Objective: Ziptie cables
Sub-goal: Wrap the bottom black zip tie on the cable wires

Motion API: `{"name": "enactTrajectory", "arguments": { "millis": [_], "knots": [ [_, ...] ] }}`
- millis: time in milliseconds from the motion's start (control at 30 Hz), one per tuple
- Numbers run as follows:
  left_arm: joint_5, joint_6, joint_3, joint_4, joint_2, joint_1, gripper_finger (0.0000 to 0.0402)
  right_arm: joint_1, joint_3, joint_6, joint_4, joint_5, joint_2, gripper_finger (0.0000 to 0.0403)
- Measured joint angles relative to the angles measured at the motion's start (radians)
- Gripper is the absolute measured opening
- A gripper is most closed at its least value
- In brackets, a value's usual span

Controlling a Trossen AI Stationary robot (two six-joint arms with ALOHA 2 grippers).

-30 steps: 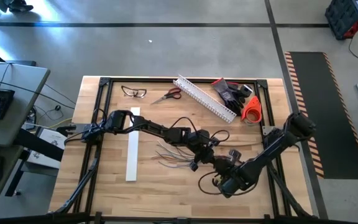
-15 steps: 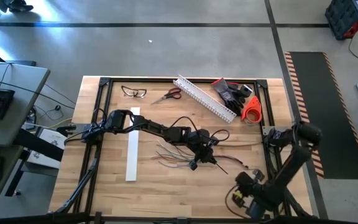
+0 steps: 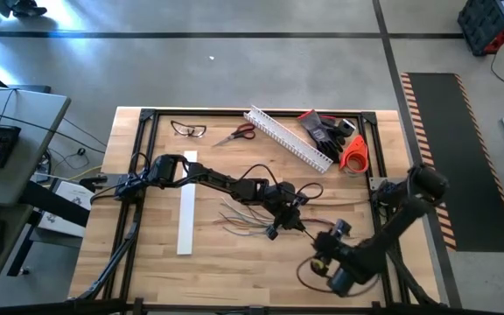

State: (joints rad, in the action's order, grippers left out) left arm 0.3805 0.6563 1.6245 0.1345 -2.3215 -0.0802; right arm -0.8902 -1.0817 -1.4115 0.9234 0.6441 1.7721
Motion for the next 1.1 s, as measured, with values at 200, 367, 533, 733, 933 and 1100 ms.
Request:
{"name": "enactTrajectory", "arguments": {
  "millis": [200,367,533,733,933,1100],
  "knots": [
    [0.0,0.0,0.0,0.0,0.0,-0.001,0.0001,0.128,0.0,0.213,-0.089,-0.035,0.0,0.0223],
    [0.0,0.0,0.0,-0.001,0.0,-0.002,0.0001,0.176,0.0,0.25,-0.093,-0.036,0.0,0.0196],
    [0.001,0.0,0.0,-0.002,0.0,-0.003,0.0001,0.184,0.0,0.267,-0.096,-0.056,0.0,0.0153],
    [0.001,0.0,0.0,-0.002,0.0,-0.004,0.0001,0.179,0.0,0.25,-0.098,-0.112,0.0,0.005],
    [0.002,0.001,0.0,-0.001,0.0,-0.007,0.0001,0.135,0.0,0.162,-0.096,-0.12,0.0,0.0003],
    [0.002,0.002,0.0,-0.002,0.0,-0.006,0.0001,0.064,0.0,0.018,-0.081,-0.119,0.0,0.0]
  ]
}}
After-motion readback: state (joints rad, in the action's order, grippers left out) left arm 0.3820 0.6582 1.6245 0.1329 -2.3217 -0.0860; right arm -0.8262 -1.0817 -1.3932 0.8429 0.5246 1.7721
